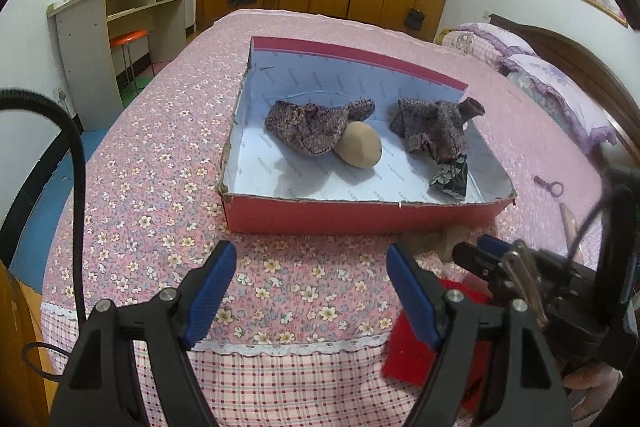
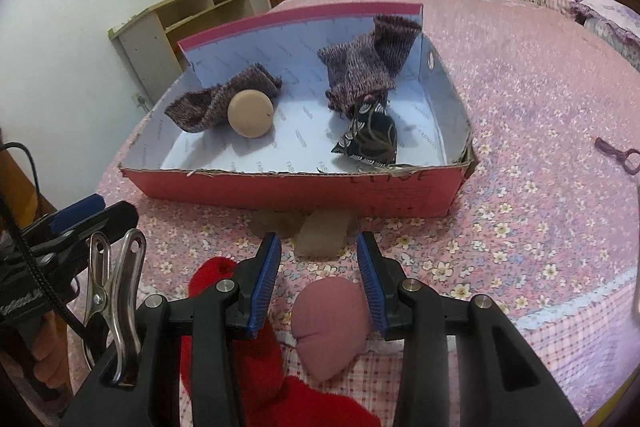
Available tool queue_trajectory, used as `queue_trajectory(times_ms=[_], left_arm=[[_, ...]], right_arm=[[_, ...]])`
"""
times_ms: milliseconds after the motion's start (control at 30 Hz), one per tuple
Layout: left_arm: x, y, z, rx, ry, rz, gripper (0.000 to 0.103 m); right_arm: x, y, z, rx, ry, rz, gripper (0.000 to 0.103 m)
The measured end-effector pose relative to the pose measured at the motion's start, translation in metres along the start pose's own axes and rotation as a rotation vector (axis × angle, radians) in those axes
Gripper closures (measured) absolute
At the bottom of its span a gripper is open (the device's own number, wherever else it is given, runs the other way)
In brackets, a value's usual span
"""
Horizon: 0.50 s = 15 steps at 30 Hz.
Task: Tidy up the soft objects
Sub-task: 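Withdraw both open tools from the box toward the red items, then close the right tool on the pale translucent piece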
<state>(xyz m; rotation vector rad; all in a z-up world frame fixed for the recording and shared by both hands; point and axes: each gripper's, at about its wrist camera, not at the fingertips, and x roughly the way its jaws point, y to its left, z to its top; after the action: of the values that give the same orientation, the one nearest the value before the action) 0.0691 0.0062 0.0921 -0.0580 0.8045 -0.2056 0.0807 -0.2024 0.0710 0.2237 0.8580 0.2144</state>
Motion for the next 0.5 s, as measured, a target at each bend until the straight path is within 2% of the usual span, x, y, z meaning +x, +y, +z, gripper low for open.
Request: queue_trajectory(times_ms=[367,500], left_arm=[[0.007,-0.002,-0.004,-0.001,0.008,-0.032,0.022],[0.009,-0.004,-0.005,-0.006,0.017,-0.040,0.022]], right_arm=[[0.015,0.005,0.001,-0.010,0.003,0.008,0.064],[0.017,0.003,-0.002,-0.001,-0.008,0.000,0.071]])
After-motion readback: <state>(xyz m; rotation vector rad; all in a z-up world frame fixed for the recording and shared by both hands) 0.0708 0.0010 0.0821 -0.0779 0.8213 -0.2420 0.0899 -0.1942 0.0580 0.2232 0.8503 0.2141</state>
